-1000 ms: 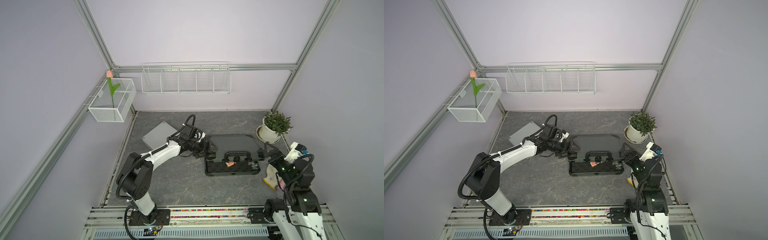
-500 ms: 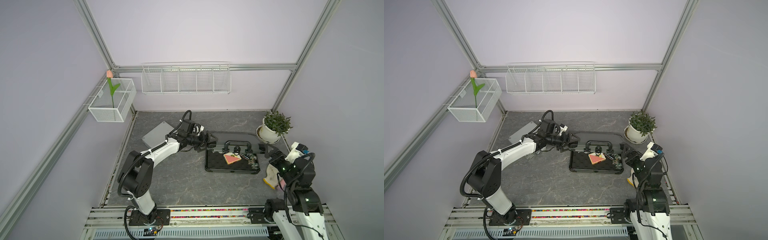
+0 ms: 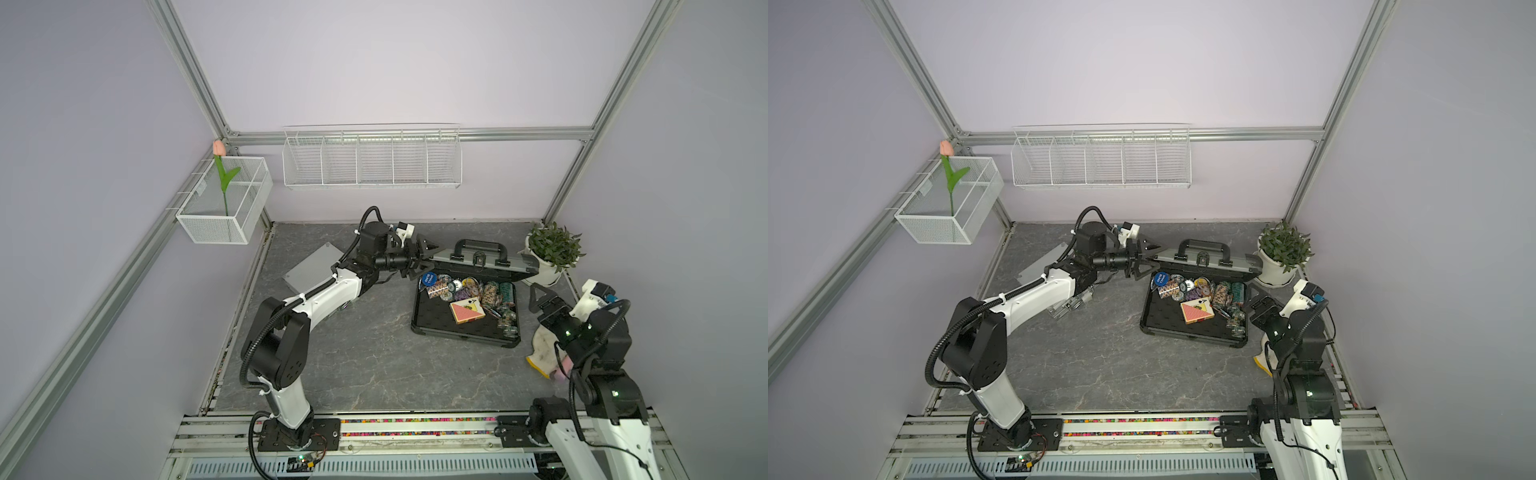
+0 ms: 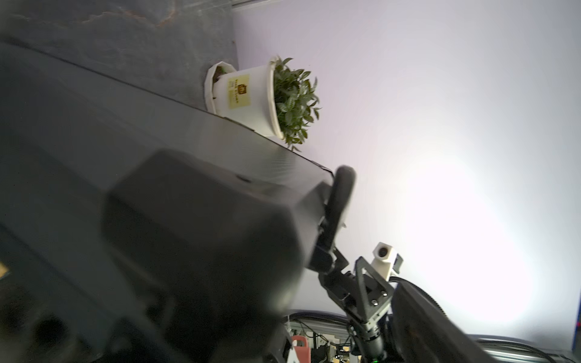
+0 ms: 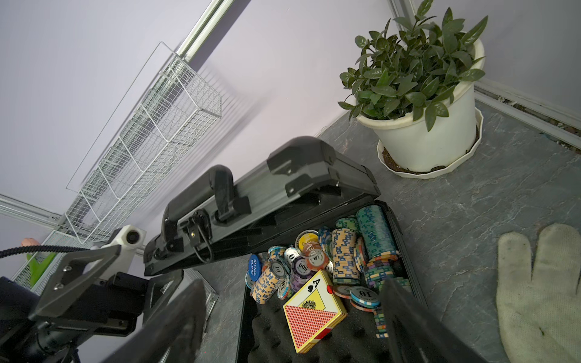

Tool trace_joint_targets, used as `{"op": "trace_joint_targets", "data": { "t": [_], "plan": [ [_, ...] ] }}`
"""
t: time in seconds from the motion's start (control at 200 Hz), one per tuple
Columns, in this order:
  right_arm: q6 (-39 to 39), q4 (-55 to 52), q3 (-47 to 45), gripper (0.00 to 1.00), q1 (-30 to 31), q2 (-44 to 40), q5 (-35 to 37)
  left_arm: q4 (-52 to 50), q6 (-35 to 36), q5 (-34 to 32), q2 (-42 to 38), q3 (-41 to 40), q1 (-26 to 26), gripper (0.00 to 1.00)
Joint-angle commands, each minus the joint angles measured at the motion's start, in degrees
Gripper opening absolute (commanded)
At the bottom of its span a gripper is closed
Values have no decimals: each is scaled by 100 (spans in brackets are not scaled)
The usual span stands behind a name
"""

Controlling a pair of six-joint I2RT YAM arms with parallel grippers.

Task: Open the poker set cases
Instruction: Open the case lid on the poker set case.

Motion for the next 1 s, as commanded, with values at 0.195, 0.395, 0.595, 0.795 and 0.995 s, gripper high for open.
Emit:
{"op": "trace_joint_targets", "data": {
  "t": [0.195, 0.395, 0.595, 0.795, 0.995],
  "plan": [
    [184, 93, 94, 89, 19, 136, -207, 1235, -1041, -568, 493, 151, 117, 95],
    [235, 44, 84, 88, 19, 85, -251, 1475, -1231, -635, 881, 454, 125, 95],
    [280, 39, 61, 89, 24, 65, -279, 1413, -1181, -685, 1045, 715, 130, 95],
    [326, 83, 53, 88, 23, 134, -366, 1344, -1061, -674, 993, 782, 130, 93],
    [496, 101, -87, 90, 54, 223, -580, 943, -654, -716, 817, 697, 128, 93]
  ]
}}
